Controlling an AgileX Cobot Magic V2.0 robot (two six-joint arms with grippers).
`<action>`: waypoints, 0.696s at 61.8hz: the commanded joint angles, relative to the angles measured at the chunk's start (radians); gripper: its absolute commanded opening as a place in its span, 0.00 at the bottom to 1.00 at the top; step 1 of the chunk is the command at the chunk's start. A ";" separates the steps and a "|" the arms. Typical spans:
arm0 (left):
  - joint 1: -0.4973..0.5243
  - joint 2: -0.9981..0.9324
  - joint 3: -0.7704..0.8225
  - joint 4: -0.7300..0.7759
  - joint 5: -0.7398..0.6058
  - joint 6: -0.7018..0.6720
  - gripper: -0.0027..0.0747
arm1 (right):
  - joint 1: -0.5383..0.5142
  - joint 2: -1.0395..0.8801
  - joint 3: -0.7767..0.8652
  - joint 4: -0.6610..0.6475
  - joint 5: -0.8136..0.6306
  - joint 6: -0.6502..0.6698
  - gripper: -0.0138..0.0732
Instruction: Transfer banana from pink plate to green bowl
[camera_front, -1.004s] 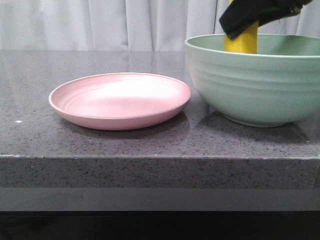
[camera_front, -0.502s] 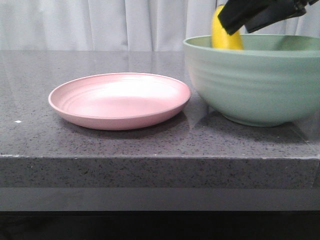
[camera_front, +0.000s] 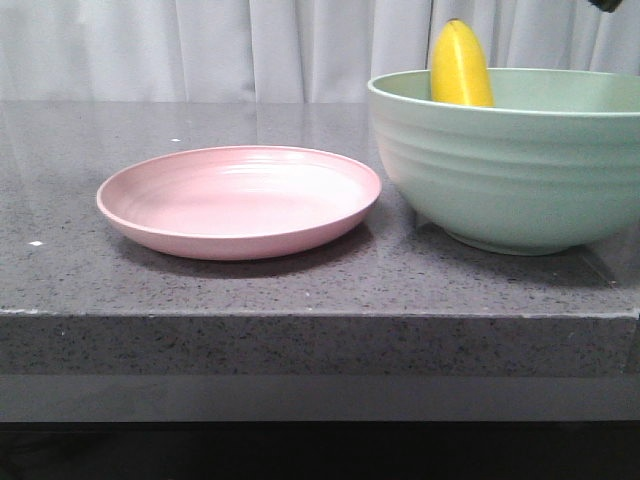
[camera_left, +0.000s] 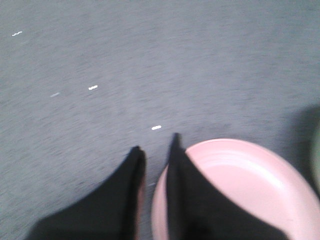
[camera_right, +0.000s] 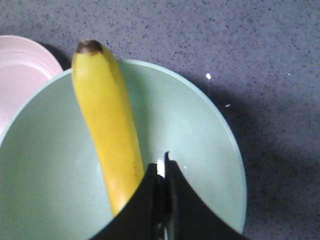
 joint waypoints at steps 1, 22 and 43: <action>0.068 -0.035 -0.030 -0.007 -0.021 -0.011 0.01 | -0.006 -0.039 -0.035 -0.032 -0.015 0.015 0.09; 0.168 -0.272 0.213 -0.007 -0.161 -0.011 0.01 | -0.005 -0.291 0.240 -0.047 -0.330 0.012 0.09; 0.168 -0.707 0.742 -0.025 -0.450 -0.007 0.01 | -0.003 -0.726 0.687 -0.049 -0.637 0.006 0.09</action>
